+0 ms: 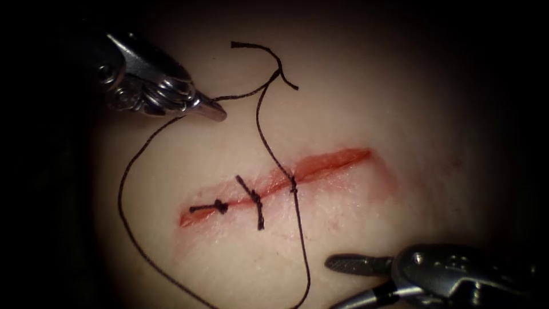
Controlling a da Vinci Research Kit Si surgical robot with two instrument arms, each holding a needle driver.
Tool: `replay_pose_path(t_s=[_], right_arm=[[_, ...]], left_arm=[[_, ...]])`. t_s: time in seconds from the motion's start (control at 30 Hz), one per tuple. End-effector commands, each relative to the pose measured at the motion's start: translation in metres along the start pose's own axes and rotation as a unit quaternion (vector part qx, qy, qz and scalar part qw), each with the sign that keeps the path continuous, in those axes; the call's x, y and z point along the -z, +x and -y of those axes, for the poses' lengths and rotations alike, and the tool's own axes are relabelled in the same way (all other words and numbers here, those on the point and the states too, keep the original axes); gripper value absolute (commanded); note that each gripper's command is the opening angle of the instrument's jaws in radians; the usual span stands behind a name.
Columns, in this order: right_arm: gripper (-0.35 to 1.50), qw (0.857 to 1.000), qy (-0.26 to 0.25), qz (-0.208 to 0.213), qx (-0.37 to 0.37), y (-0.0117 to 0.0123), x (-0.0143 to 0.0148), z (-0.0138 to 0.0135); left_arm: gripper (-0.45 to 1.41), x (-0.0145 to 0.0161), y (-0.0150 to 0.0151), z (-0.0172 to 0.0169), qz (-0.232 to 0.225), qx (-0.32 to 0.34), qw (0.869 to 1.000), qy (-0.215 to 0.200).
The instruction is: Wound Closure
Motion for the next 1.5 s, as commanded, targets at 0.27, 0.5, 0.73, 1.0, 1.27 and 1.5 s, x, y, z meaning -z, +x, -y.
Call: replay_pose_path(t_s=[0.27, 0.5, 0.73, 1.0, 1.27, 1.5], right_arm=[[-0.35, 0.979, -0.092, -0.067, -0.171, 0.0051, -0.0007, -0.0024], [-0.35, 0.967, -0.098, -0.157, -0.177, 0.0043, -0.0071, -0.0051], [-0.35, 0.938, -0.11, -0.259, -0.201, 0.0058, -0.0112, -0.0076], [-0.35, 0.917, -0.034, -0.33, -0.223, 0.0068, -0.0105, -0.0096], [-0.35, 0.904, 0.144, -0.306, -0.261, 0.006, -0.0087, -0.009], [-0.35, 0.894, 0.204, -0.286, -0.279, 0.0053, -0.0094, -0.0069]], left_arm=[[-0.45, -0.0011, -0.0013, -0.0035, -0.063, 0.042, 0.996, -0.052], [-0.45, -0.0004, -0.0006, -0.0049, -0.124, 0.089, 0.977, -0.149], [-0.45, -0.0012, 0.0002, -0.0081, -0.11, 0.008, 0.962, -0.248], [-0.45, -0.0032, -0.0009, -0.008, -0.054, -0.062, 0.969, -0.232], [-0.45, -0.0061, -0.0024, -0.0027, 0.016, -0.137, 0.981, -0.138], [-0.45, -0.0075, -0.0009, -0.0001, 0.043, -0.177, 0.979, -0.094]])
